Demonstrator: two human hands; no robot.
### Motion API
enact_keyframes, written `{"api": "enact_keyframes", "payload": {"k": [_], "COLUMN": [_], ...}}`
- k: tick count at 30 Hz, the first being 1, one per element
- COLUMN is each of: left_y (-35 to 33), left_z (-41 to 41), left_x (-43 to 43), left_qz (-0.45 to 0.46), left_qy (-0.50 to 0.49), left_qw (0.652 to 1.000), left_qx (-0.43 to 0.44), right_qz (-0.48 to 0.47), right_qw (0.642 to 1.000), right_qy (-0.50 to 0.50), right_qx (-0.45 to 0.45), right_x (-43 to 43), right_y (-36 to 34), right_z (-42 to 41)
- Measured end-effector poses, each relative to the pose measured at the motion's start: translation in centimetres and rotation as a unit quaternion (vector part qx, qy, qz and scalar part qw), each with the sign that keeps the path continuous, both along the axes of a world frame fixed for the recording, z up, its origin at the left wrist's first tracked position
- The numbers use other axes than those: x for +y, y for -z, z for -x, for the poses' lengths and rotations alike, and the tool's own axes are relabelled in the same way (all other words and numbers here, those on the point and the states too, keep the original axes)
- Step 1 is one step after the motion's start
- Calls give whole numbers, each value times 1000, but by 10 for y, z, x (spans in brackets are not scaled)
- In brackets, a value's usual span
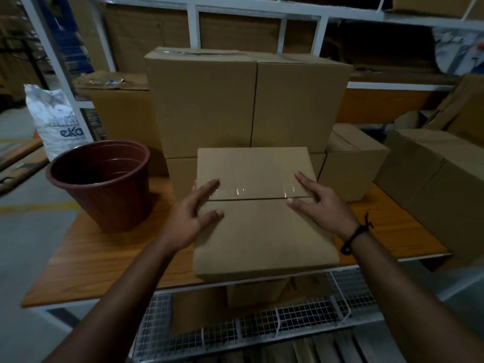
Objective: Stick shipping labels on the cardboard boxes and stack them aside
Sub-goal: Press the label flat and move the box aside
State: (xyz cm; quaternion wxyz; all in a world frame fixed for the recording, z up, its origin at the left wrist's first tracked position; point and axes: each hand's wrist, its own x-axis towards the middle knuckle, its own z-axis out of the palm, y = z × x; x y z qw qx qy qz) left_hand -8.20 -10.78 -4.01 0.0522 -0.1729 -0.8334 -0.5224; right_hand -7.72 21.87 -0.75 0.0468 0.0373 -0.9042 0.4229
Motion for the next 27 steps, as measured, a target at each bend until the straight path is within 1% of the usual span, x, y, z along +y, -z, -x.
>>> {"api": "enact_keyframes", "payload": {"k": [2,4,7,11,13,16,18,20,23,27], "left_y": [-5,-4,3,10,10,11,14,16,13,4], "left_z": [6,11,16,18,18,17,12,10,12,13], "left_x": [0,0,1,0,-2,-3,0,2,5,17], "left_qz": [-42,-47,-48,-93,-102,-85,-71,-60,-30,-36], "left_qy": [12,14,8,34,39,32,39,41,33,81], "left_qw": [997,991,986,980,978,980,982,983,985,979], "left_qx": [-70,-123,-158,-175,-178,-176,-169,-170,-165,-185], "right_qz": [-26,-29,-7,12,18,13,-6,-6,3,14], "right_qw": [999,998,997,996,996,996,994,992,994,994], "right_qy": [-16,-23,-21,-11,-10,-13,-19,-6,5,18], "right_qx": [-34,-53,-77,-92,-92,-83,-103,-126,-105,-106], "right_x": [-4,-11,-17,-18,-17,-12,-12,-16,-22,-11], "right_y": [-2,3,16,28,25,20,22,29,30,15], "right_z": [13,22,28,32,32,26,18,7,0,-15]}}
